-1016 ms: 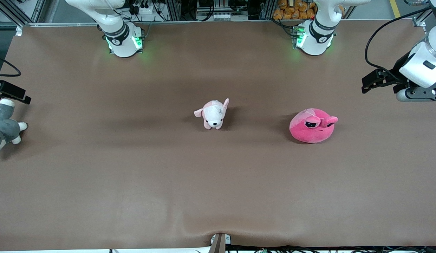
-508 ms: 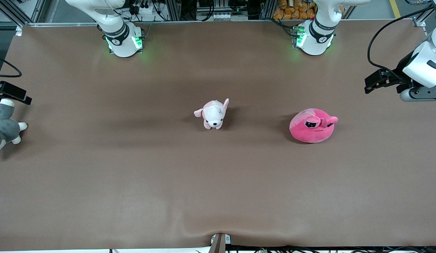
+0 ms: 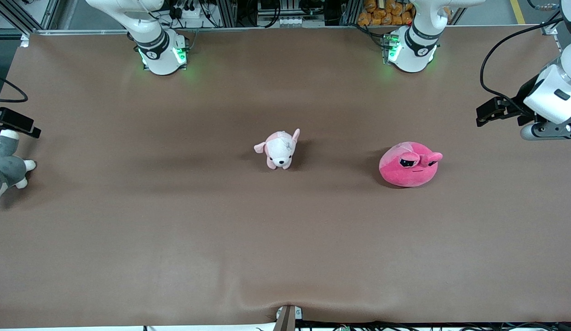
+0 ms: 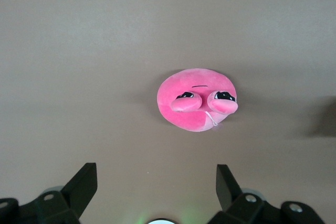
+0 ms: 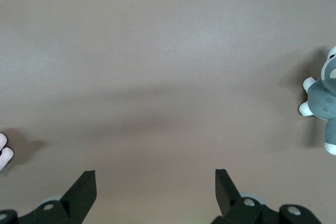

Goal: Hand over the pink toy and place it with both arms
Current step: 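Move the left gripper toward the pink plush toy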

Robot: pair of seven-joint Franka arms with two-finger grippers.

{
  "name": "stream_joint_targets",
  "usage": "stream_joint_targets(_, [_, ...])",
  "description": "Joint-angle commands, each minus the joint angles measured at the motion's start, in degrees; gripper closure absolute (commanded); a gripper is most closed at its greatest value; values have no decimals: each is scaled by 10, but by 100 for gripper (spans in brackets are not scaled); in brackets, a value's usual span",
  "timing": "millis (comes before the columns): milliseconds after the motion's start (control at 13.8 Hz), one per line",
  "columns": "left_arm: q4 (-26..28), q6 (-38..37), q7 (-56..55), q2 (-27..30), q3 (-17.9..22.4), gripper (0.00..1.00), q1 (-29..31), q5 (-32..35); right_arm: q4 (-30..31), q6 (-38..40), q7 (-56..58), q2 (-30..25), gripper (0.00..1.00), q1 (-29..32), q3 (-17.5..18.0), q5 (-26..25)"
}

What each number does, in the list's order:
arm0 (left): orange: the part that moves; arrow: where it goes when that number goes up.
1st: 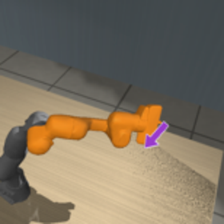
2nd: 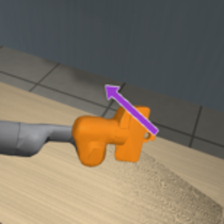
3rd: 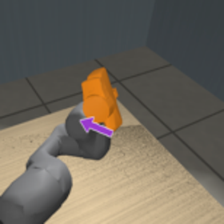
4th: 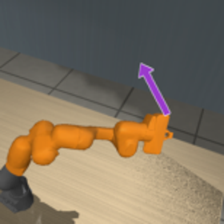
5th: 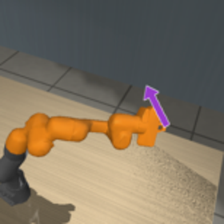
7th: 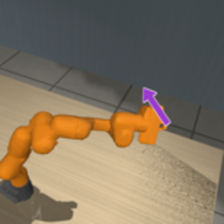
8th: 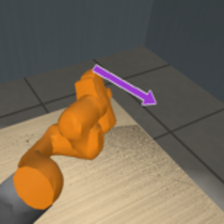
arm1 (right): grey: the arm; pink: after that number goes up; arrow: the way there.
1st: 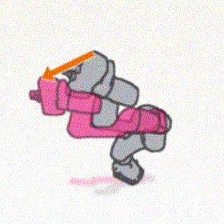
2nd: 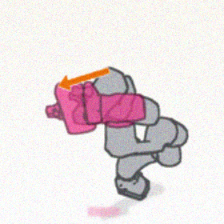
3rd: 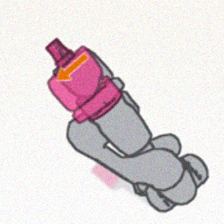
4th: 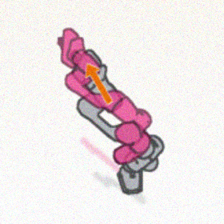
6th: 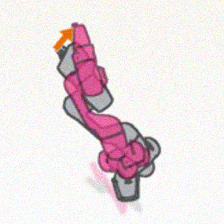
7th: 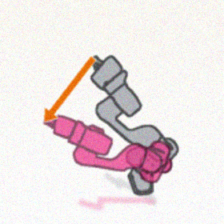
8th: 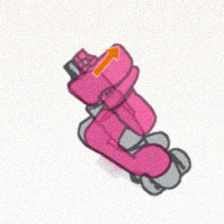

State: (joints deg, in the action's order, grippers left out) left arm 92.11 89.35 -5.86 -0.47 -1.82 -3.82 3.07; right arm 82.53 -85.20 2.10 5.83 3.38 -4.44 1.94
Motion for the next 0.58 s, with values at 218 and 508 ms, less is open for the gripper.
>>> stream_joint_targets(218, [-11, 13, -5, -23, 0, 0, 18, 0, 2, -3, 25, -1, 0, 14, 2, 8])
stream_joint_targets(508, [-12, 20, -21, -24, 0, 0, 18, -1, 3, -5, 27, -1, 0, 18, 2, 16])
